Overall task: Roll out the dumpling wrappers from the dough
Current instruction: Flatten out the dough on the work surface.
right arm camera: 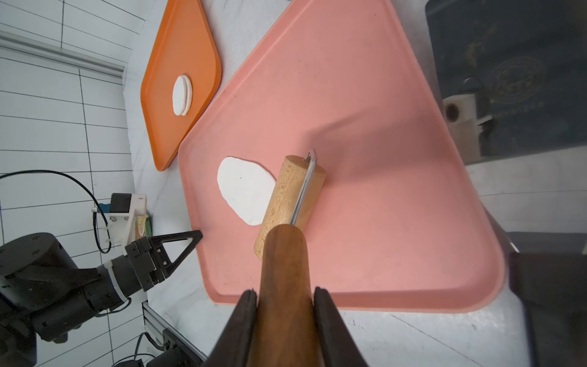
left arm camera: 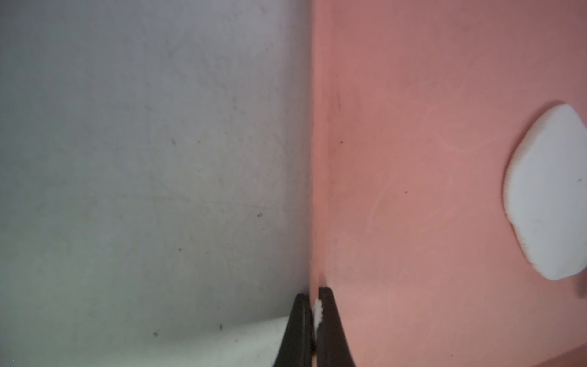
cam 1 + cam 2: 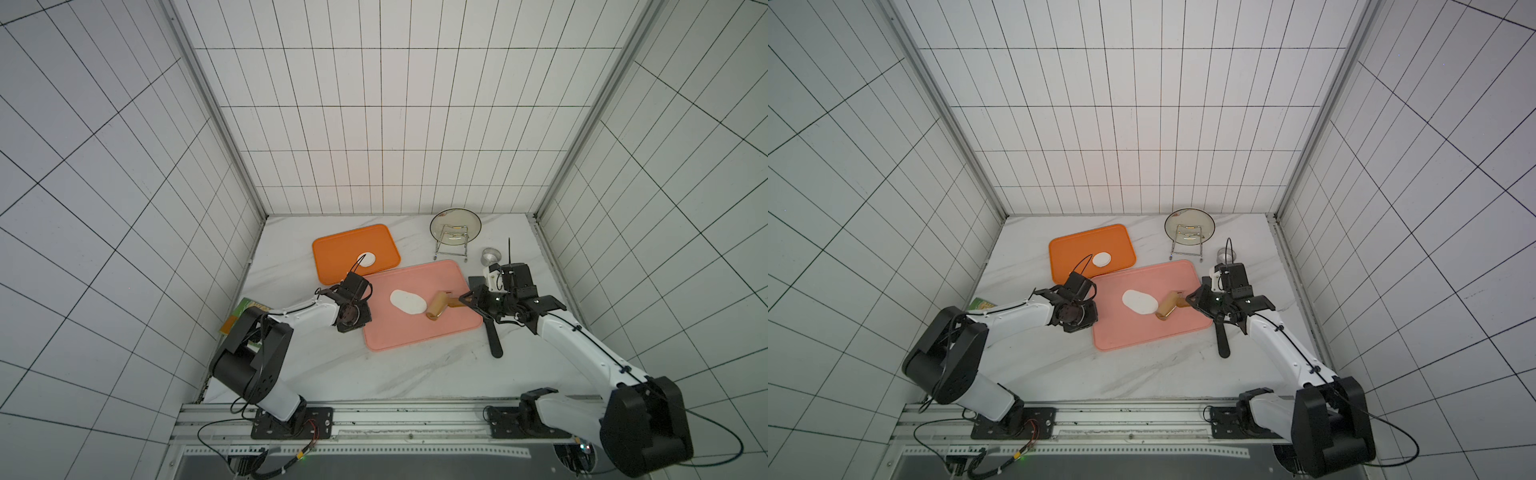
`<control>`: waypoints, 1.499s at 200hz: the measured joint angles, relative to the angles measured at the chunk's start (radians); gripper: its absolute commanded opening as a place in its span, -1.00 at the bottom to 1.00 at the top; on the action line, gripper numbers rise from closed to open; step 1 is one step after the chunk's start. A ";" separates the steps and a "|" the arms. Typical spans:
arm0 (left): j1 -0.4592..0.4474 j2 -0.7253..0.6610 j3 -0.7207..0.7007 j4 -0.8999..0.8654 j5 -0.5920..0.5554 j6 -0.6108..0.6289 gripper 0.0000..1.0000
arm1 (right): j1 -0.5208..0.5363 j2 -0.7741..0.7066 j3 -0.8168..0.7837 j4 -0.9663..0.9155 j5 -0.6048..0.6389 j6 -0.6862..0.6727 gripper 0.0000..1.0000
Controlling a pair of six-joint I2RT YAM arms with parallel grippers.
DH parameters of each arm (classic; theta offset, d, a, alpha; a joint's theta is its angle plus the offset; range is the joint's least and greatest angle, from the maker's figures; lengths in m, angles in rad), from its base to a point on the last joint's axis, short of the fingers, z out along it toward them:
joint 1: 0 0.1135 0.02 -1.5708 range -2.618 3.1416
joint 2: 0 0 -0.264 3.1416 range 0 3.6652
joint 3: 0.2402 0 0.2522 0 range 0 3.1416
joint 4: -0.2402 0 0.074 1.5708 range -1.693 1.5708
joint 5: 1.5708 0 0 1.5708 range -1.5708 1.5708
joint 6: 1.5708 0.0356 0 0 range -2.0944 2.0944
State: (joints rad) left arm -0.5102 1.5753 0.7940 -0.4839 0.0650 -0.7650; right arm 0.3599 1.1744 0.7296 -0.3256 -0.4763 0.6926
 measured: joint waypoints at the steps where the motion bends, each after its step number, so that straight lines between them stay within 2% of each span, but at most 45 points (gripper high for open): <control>1: -0.001 0.000 0.000 0.000 -0.001 -0.001 -1.00 | 0.005 0.001 0.000 0.002 0.000 0.003 -1.00; 48: -0.014 -0.002 -0.001 0.000 -0.024 -0.006 -1.00 | 0.127 0.055 0.000 0.152 0.037 0.116 -1.00; 93: -0.015 -0.002 -0.001 0.001 -0.024 -0.007 -1.00 | 0.158 0.129 0.000 0.226 0.116 0.174 -1.00; 148: -0.025 0.001 -0.001 0.009 -0.022 -0.021 -1.00 | 0.196 0.212 0.035 0.279 0.159 0.164 -1.00; 300: -0.028 0.003 0.000 0.007 -0.025 -0.021 -1.00 | 0.229 0.415 0.158 0.393 0.142 0.114 -1.00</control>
State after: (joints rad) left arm -0.5385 1.5784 0.7944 -0.4770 0.0402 -0.7856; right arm 0.5892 1.5890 0.8875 0.0669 -0.3344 0.8066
